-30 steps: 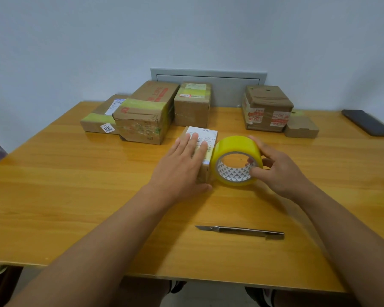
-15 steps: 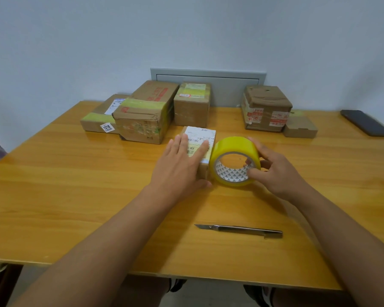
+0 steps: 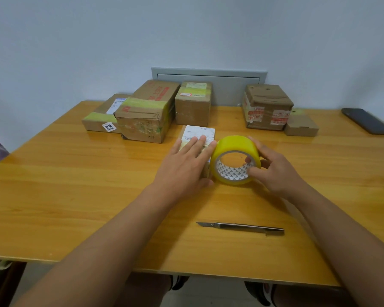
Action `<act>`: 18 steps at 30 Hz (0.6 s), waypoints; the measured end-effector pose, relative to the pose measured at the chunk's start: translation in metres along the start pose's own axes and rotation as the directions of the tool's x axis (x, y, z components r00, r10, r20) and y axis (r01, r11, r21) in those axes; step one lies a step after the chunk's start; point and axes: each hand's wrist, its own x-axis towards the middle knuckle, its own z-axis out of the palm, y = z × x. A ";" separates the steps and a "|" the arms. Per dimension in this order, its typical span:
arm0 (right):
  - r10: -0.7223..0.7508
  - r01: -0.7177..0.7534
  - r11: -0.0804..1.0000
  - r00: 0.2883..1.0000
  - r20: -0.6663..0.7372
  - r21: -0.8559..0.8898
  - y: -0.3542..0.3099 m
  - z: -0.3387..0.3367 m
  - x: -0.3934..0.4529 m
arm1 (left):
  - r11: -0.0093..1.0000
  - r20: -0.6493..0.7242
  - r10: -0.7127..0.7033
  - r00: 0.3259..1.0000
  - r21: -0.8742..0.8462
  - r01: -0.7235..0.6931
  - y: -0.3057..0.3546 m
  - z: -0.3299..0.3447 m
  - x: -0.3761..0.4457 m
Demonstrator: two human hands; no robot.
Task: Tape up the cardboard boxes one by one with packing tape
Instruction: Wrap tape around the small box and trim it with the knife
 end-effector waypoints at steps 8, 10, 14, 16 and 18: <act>-0.116 0.110 0.990 0.991 -0.067 -0.093 -0.030 -0.009 -0.002 | 0.948 -0.118 -0.094 0.989 -0.315 0.053 -0.004 -0.008 -0.005; -0.146 0.148 0.989 0.979 -0.140 0.001 -0.041 -0.010 -0.001 | 0.893 -0.173 -0.153 0.973 -0.446 0.061 -0.004 -0.009 -0.007; -0.119 0.155 0.960 0.979 -0.162 0.232 -0.052 -0.004 -0.005 | 0.655 -0.175 -0.221 0.959 -0.756 0.013 -0.003 -0.005 -0.014; -0.128 0.154 0.949 0.986 -0.109 0.275 -0.054 0.006 -0.008 | 0.502 -0.161 -0.263 0.951 -0.865 -0.008 0.002 -0.004 -0.019; -0.127 0.148 0.947 0.988 -0.091 0.285 -0.057 0.018 -0.011 | 0.408 -0.134 -0.295 0.946 -0.913 -0.003 0.010 -0.002 -0.021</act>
